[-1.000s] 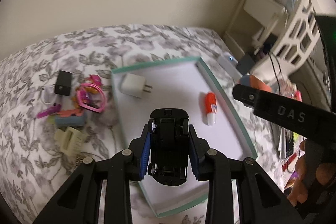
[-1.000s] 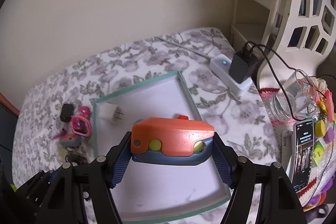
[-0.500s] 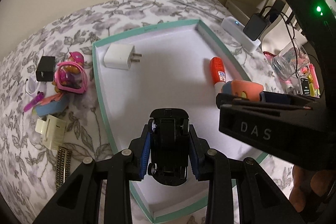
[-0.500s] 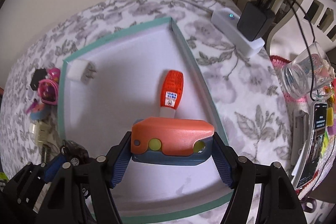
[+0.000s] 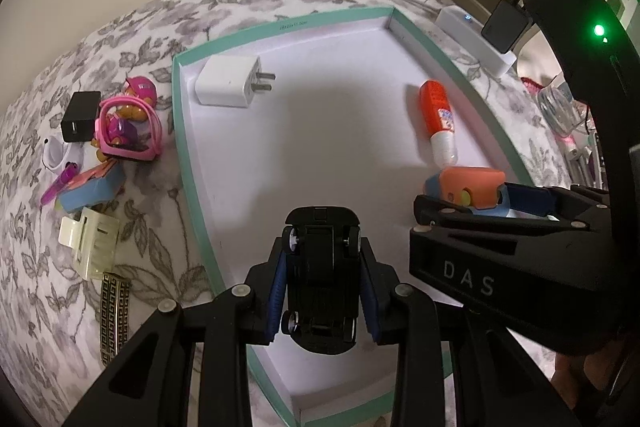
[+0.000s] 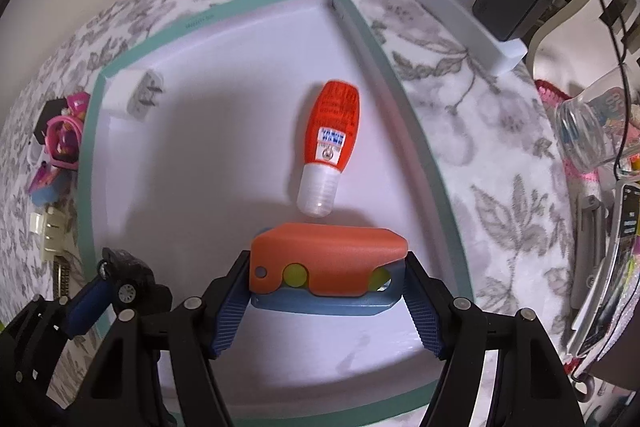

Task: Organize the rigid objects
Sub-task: 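Carry the toy car and orange-blue toy over the tray with both tools, then release the toy car with the left tool while the right tool releases the orange-blue toy in the tray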

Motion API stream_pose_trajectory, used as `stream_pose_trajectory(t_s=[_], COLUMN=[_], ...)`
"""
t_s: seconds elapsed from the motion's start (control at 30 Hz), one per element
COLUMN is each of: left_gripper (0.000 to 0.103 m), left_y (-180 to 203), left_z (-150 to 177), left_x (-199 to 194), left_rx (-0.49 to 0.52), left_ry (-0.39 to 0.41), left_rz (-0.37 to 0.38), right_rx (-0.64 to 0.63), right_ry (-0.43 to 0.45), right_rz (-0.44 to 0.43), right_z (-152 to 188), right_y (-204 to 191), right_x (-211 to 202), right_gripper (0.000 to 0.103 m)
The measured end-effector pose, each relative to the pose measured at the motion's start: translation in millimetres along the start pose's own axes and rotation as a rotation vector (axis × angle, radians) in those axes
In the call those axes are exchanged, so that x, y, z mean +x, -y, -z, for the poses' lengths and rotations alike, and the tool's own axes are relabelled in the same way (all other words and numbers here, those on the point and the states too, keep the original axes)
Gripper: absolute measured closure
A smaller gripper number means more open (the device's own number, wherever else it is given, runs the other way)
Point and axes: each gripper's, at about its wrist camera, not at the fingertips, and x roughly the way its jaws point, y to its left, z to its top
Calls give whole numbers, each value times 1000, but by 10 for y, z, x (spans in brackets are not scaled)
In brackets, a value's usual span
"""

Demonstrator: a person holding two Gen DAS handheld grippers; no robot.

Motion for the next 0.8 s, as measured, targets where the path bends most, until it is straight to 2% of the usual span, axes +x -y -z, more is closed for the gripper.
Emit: stream_pose_trajectory(t_s=[0.17, 0.57, 0.67, 0.77, 0.8], left_gripper=[69, 69, 69, 65, 61], left_y=[-14, -89, -93, -89, -92], left_z=[11, -24, -39, -58, -65], left_x=[108, 106, 80, 24, 3], left_rx=[-3, -26, -20, -17, -18], left_ry=[-29, -36, -23, -6, 1], left_rz=[-22, 8, 11, 15, 14], right_rx=[-10, -25, -30, -29, -28], right_ry=[7, 10, 23, 42, 51], right_rz=[9, 10, 7, 3, 2], right_z=[1, -31, -37, -55, -62], right_y=[-29, -63, -79, -86, -84], right_x=[5, -2, -60, -138, -174], right_gripper=[29, 28, 22, 22, 22])
